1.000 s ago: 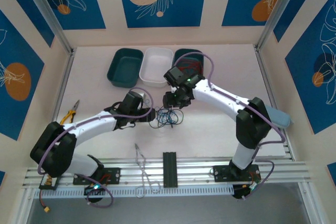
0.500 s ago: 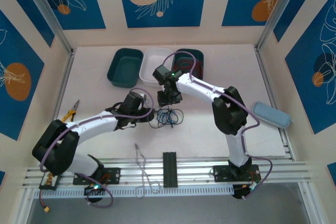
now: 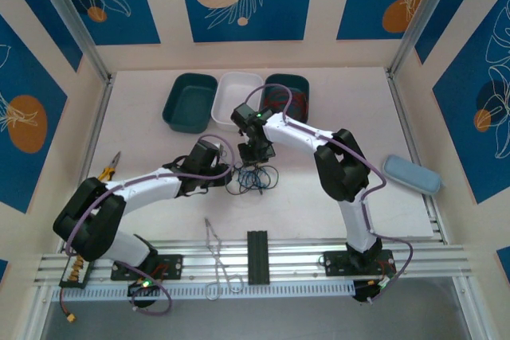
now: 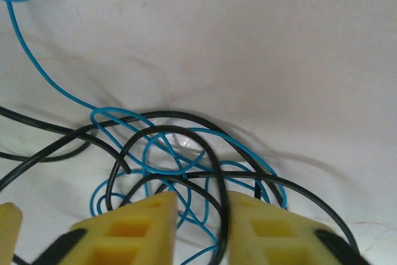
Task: Untangle the cables
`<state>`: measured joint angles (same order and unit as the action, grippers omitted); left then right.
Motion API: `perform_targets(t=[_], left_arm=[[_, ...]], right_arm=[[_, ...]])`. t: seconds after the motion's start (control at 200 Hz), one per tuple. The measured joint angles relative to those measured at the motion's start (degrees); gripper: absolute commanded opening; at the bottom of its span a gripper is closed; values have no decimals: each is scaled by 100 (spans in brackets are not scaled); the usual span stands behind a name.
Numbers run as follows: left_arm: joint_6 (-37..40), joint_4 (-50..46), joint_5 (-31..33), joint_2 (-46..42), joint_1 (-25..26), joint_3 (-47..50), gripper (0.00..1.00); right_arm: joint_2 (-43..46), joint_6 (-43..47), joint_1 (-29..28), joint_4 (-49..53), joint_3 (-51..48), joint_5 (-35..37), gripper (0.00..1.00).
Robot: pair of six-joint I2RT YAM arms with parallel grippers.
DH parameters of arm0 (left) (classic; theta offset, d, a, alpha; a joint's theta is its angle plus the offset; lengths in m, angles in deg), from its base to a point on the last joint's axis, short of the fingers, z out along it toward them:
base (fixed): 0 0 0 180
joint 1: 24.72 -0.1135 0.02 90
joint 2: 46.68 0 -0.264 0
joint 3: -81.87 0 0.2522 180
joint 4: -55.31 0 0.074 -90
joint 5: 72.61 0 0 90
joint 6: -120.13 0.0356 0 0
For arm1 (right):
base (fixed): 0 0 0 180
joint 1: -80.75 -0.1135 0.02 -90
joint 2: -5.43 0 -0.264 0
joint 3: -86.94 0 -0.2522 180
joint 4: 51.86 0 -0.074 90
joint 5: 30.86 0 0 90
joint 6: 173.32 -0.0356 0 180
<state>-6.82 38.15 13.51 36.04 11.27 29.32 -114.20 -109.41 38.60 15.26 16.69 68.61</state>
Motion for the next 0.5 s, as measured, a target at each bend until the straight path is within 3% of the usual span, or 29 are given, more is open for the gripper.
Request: perform_targets(t=[0.135, 0.5], left_arm=[[55, -15, -17, -2, 0, 0, 0], [334, -717, 616, -992, -125, -7, 0]], right_arm=[[4, -24, 61, 4, 2, 17, 9], [1180, -286, 444, -2, -627, 793, 2]])
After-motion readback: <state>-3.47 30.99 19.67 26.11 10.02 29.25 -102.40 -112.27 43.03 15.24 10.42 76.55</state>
